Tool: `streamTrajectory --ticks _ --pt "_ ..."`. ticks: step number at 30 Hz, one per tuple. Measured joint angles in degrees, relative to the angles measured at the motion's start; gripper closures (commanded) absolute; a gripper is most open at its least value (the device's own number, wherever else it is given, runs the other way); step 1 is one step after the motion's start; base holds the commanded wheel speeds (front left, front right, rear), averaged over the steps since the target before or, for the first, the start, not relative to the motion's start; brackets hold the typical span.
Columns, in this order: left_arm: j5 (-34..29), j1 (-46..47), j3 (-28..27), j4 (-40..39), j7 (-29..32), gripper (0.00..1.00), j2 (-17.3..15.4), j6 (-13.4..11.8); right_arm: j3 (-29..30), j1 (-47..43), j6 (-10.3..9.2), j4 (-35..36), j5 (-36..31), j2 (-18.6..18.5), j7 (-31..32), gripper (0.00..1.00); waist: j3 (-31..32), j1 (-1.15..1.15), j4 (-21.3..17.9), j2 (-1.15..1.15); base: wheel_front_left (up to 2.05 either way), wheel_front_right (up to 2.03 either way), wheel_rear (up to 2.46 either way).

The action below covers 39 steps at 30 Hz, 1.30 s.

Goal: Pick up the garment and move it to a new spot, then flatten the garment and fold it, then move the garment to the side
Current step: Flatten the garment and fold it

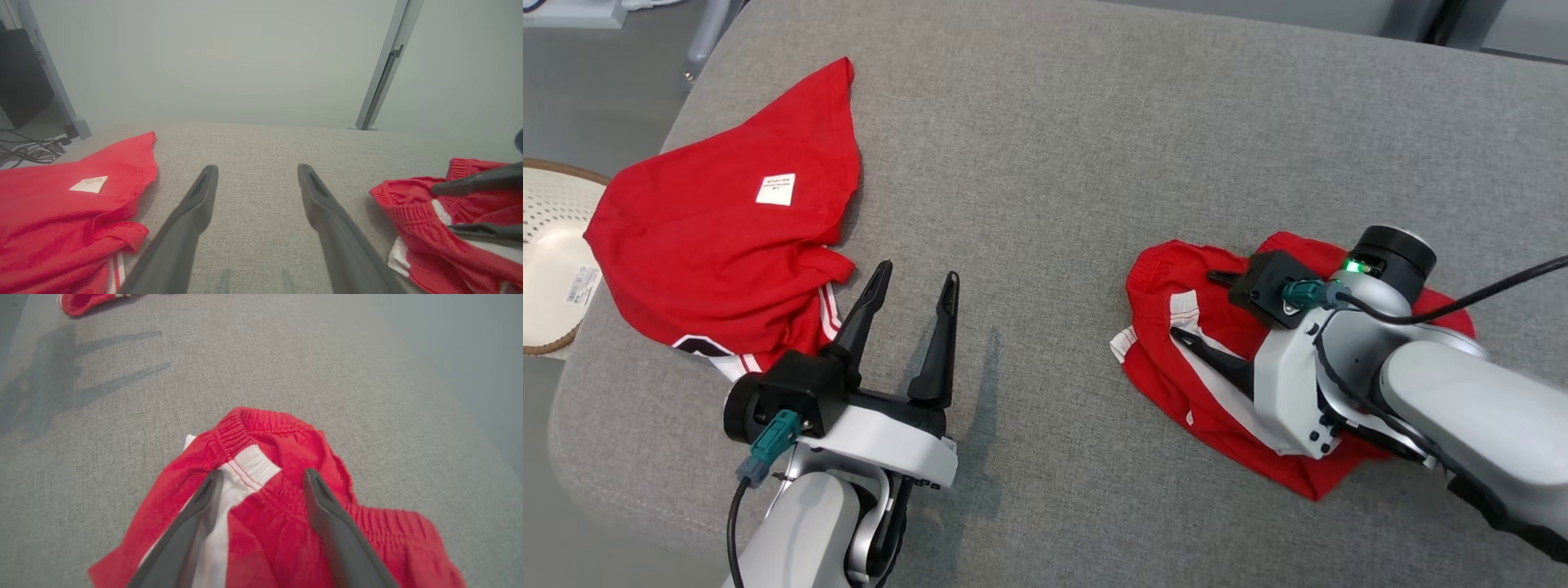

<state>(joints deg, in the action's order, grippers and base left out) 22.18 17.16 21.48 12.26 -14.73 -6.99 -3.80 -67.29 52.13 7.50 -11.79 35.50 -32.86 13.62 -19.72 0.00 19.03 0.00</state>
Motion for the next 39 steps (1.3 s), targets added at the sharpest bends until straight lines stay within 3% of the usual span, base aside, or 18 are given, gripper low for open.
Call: streamTrajectory --ticks 4,8,9,10,11,16,23,30,39 --pt "-0.1 0.7 -0.1 1.1 -0.1 0.0 0.8 0.6 -5.2 5.6 0.0 0.5 4.3 -1.7 3.4 0.0 -1.2 0.0 0.8 0.0 0.0 0.0 0.0" --pt "-0.6 1.2 -0.5 1.4 -0.2 0.0 1.5 1.1 -5.9 7.8 -0.02 5.1 7.3 -3.3 10.8 0.0 -1.9 0.0 1.0 0.0 0.0 0.0 0.0" --pt "-0.8 1.4 -0.7 1.4 -0.2 0.0 1.7 1.2 -6.0 7.8 -0.01 6.4 7.4 -3.5 12.3 0.51 -2.1 0.0 1.1 0.0 0.0 0.0 0.0" --pt "-1.0 1.5 -0.8 1.4 -0.2 0.0 1.9 1.3 -6.1 7.6 -0.01 7.8 8.0 -3.7 13.9 0.83 -2.1 0.0 1.0 0.0 0.0 0.0 0.0" --pt "-1.0 1.6 -0.9 1.5 -0.2 0.0 2.1 1.4 -6.2 7.5 0.0 9.1 8.4 -4.2 14.9 1.0 -2.1 0.0 1.0 0.0 0.0 0.0 0.0" --pt "-1.7 1.6 -1.9 1.7 -0.2 0.0 2.5 1.8 -6.2 7.7 0.0 11.1 11.0 -6.9 15.6 1.0 -1.8 0.0 0.5 0.0 0.0 0.0 0.0" --pt "-3.0 1.0 -3.6 1.8 -0.2 0.0 2.7 2.2 -4.8 8.1 0.0 7.9 14.6 -9.3 3.5 1.0 -0.1 0.0 -1.1 0.0 0.0 0.0 0.0" --pt "-4.0 -0.7 -4.8 1.9 -0.3 0.0 1.8 2.2 5.0 0.4 -0.01 3.1 18.0 -9.1 -7.5 1.0 2.0 0.0 -4.6 0.0 0.0 0.0 0.0" --pt "-4.1 -2.7 -5.3 1.7 0.1 0.0 0.0 1.6 19.8 -13.2 -0.01 -3.3 18.6 -7.4 -13.2 1.0 4.7 0.0 -10.2 0.0 0.0 0.0 0.0"
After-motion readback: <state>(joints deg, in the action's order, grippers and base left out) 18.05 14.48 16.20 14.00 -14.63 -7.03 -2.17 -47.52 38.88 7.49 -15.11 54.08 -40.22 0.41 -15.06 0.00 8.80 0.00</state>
